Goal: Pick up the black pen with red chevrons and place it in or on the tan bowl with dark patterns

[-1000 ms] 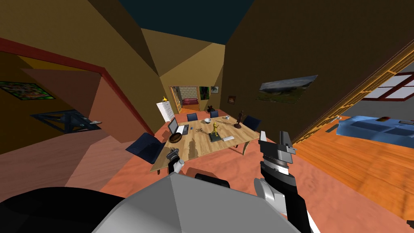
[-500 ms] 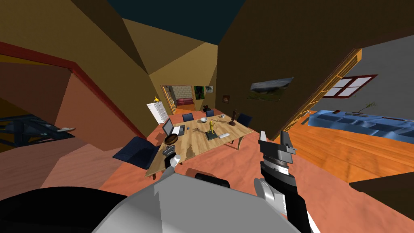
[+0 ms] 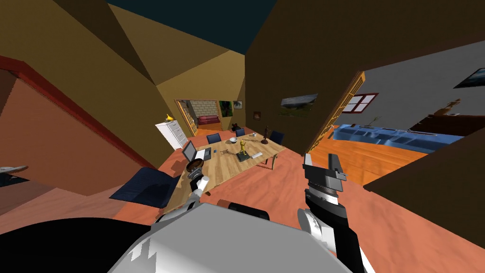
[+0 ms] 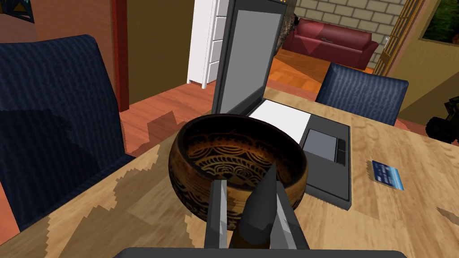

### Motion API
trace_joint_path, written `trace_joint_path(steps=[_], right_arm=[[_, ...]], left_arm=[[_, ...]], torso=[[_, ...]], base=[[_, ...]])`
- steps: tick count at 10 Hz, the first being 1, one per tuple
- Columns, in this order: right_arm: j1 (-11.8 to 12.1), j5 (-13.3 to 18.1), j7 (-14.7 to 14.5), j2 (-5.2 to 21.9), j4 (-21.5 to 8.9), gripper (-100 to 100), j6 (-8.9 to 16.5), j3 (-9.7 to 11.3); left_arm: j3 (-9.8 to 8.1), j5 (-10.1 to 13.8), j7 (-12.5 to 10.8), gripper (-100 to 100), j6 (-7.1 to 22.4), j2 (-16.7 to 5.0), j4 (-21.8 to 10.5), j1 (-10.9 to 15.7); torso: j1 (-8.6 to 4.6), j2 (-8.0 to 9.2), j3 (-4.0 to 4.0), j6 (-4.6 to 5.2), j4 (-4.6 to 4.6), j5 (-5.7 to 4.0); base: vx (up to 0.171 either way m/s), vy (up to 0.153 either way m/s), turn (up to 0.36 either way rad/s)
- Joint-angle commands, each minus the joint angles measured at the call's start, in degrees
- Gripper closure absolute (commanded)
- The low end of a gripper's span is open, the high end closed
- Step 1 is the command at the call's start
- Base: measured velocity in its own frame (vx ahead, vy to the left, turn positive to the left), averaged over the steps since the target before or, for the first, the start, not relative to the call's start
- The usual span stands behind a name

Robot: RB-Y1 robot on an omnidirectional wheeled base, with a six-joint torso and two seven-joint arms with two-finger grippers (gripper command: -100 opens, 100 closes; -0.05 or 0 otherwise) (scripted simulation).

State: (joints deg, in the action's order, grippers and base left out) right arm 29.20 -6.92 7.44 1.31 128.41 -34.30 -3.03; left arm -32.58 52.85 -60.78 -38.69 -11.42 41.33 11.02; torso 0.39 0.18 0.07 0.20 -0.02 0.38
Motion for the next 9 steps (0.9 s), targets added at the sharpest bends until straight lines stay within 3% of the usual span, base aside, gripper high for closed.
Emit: trace_joint_path(steps=[1,3,7,9], right_arm=[[0.0,0.0,0.0,0.0,0.0,0,0.0,0.0],[0.0,0.0,0.0,0.0,0.0,0,0.0,0.0],[0.0,0.0,0.0,0.0,0.0,0,0.0,0.0],[0.0,0.0,0.0,0.0,0.0,0,0.0,0.0]], left_arm=[[-0.61,1.6,-0.6,100,-0.3,-1.6,-1.8,2.0],[-1.05,2.5,-0.8,100,-0.4,-2.3,-2.3,2.7],[-3.34,6.9,-0.5,100,-1.3,-5.7,-4.7,6.1],[-4.73,9.1,1.2,100,-2.6,-8.1,-7.0,7.8]], torso=[[0.00,0.00,0.00,0.00,0.00,0.00],[-0.04,-0.08,-0.03,0.03,0.02,0.00],[0.01,-0.03,0.02,0.04,0.06,0.03],[0.09,-0.08,-0.01,-0.03,0.05,0.05]], base=[[-0.053,0.014,-0.217],[-0.040,0.006,-0.164],[-0.046,0.014,-0.238],[-0.022,0.044,-0.234]])
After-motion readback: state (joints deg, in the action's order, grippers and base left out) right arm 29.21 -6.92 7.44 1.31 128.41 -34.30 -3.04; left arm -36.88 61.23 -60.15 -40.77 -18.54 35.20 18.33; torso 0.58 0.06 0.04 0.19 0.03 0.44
